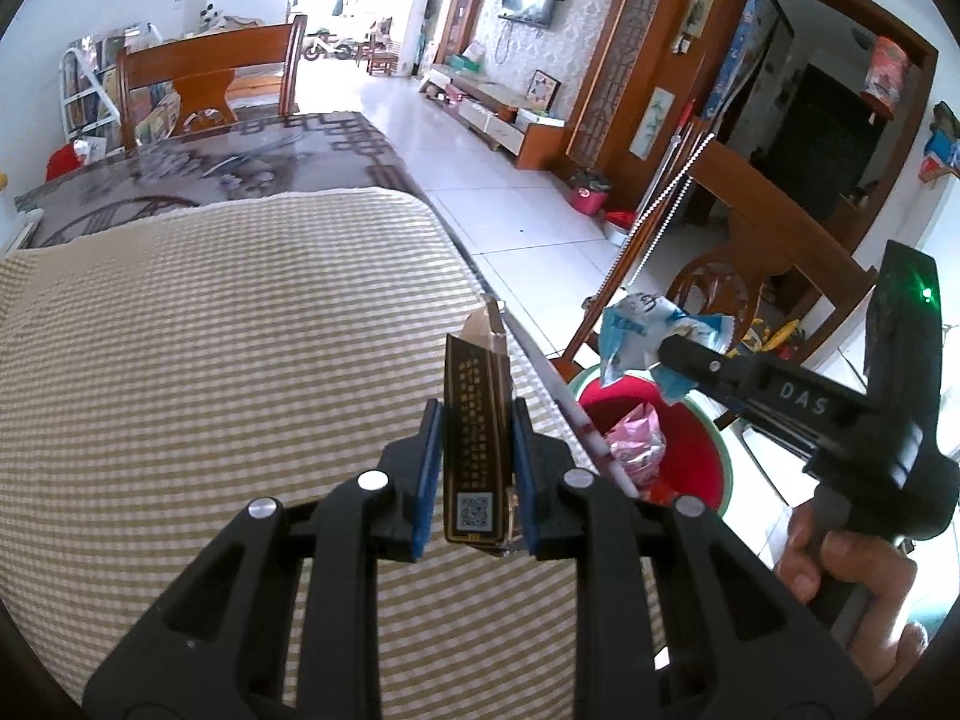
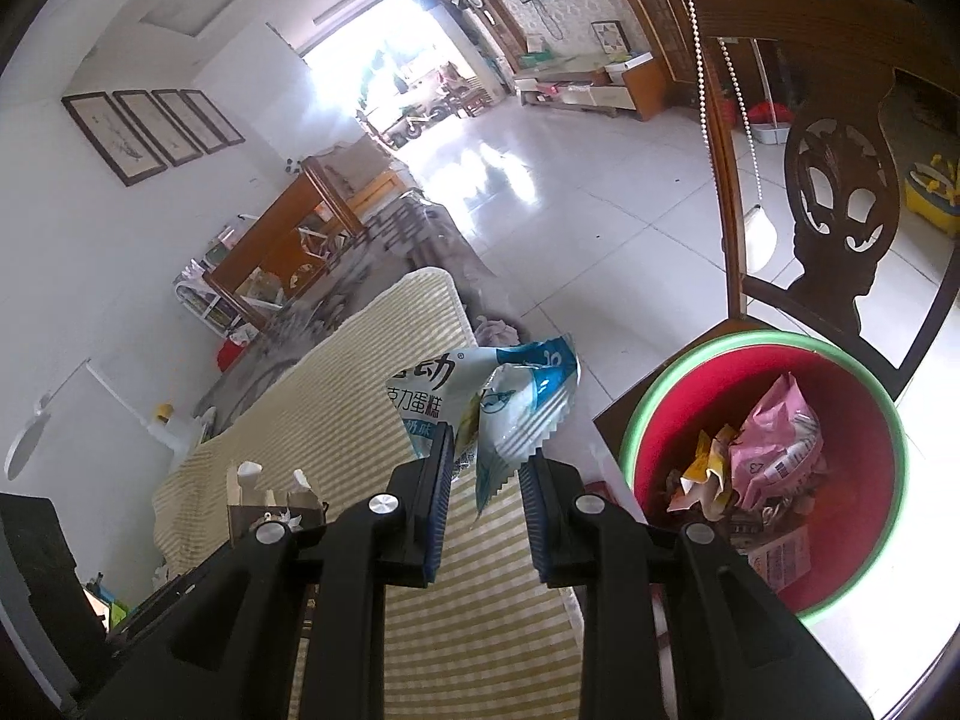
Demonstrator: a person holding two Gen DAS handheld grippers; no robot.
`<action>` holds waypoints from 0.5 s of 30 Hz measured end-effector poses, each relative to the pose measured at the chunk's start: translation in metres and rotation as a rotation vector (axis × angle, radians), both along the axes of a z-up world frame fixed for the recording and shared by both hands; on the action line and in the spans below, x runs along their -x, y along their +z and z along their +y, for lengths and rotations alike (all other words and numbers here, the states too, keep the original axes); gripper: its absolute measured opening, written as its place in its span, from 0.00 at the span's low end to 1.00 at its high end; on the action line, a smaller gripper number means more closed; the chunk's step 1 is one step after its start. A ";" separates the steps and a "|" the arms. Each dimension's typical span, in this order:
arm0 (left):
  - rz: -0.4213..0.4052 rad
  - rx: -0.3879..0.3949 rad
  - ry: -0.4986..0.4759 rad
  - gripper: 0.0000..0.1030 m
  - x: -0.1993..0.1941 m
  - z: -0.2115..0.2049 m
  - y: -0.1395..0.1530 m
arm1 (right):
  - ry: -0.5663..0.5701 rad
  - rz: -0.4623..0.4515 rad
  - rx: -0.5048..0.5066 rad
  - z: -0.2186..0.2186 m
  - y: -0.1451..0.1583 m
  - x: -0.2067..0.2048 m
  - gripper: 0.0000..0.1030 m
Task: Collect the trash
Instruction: 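Carry the cigarette box and wrapper over the red bucket with both tools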
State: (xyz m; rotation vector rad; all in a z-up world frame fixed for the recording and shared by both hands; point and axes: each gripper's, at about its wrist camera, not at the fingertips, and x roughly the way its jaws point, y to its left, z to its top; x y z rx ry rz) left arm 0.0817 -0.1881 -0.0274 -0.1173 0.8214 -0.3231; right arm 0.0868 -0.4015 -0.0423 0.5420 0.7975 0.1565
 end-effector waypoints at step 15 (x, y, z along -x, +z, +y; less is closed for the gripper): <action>0.043 0.006 -0.056 0.21 -0.010 -0.019 -0.014 | -0.082 0.014 0.000 -0.029 0.000 0.003 0.23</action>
